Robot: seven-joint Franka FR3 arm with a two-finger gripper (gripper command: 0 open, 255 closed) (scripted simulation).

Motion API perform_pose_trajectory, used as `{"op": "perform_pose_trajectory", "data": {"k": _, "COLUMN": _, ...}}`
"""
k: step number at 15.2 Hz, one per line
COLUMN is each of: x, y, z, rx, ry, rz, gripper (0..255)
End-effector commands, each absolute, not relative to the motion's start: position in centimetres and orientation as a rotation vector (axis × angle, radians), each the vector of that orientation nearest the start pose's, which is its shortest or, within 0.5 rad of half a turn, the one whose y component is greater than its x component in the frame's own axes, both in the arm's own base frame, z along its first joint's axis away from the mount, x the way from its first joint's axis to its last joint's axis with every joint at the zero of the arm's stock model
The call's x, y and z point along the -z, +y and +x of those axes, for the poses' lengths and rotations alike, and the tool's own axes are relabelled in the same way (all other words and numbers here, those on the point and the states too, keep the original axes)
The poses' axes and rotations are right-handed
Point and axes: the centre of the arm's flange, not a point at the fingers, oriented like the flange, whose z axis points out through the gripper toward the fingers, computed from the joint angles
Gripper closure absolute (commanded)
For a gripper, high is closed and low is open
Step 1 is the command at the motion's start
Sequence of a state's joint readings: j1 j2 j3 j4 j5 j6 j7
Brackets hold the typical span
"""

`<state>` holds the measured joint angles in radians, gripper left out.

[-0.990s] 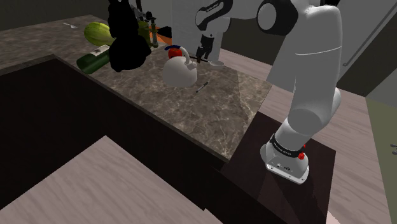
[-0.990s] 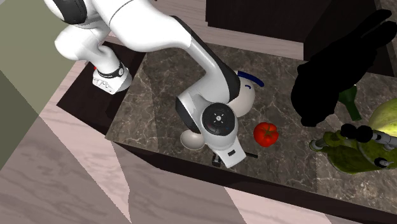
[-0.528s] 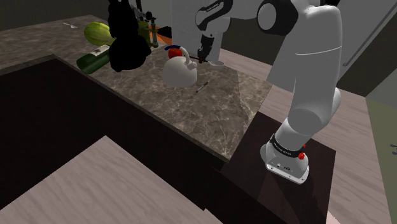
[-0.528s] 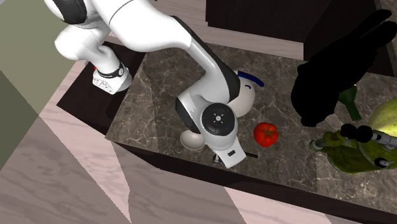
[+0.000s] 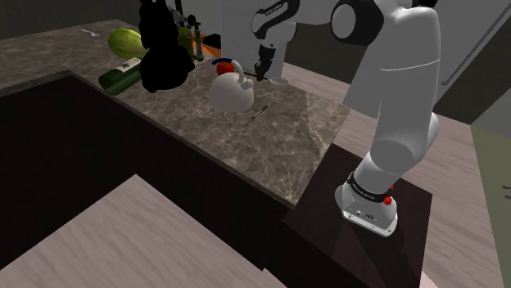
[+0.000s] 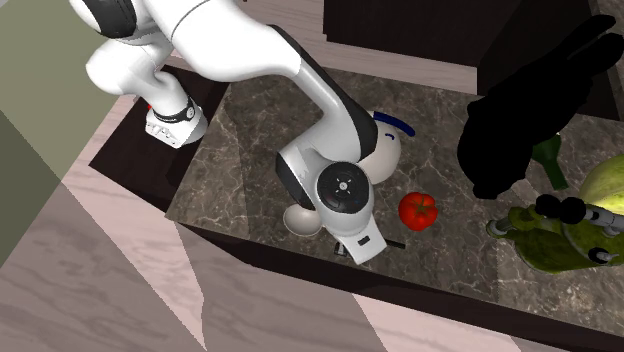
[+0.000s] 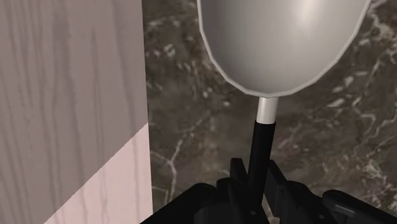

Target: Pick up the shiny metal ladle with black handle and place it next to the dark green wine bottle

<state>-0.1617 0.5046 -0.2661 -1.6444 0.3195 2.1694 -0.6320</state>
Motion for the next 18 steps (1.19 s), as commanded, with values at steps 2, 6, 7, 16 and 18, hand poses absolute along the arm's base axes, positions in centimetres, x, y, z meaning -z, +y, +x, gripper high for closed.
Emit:
{"op": "perform_pose_trajectory", "data": {"k": 2, "x": -34.4, "y": -25.1, "z": 63.5, "rx": 0.164, "ry": -0.098, "rz": -3.036, "gripper": 255}}
{"op": "perform_pose_trajectory", "data": {"k": 6, "x": -36.5, "y": -25.1, "z": 63.5, "rx": 0.164, "ry": -0.098, "rz": -3.036, "gripper": 255}}
{"op": "perform_pose_trajectory", "data": {"k": 7, "x": -37.0, "y": -25.1, "z": 63.5, "rx": 0.164, "ry": -0.098, "rz": -3.036, "gripper": 255}}
{"op": "perform_pose_trajectory", "data": {"k": 16, "x": -41.8, "y": -25.1, "z": 63.5, "rx": 0.164, "ry": -0.098, "rz": -3.036, "gripper": 255}}
{"op": "perform_pose_trajectory", "data": {"k": 18, "x": -42.8, "y": -25.1, "z": 63.5, "rx": 0.164, "ry": -0.098, "rz": -3.036, "gripper": 255}}
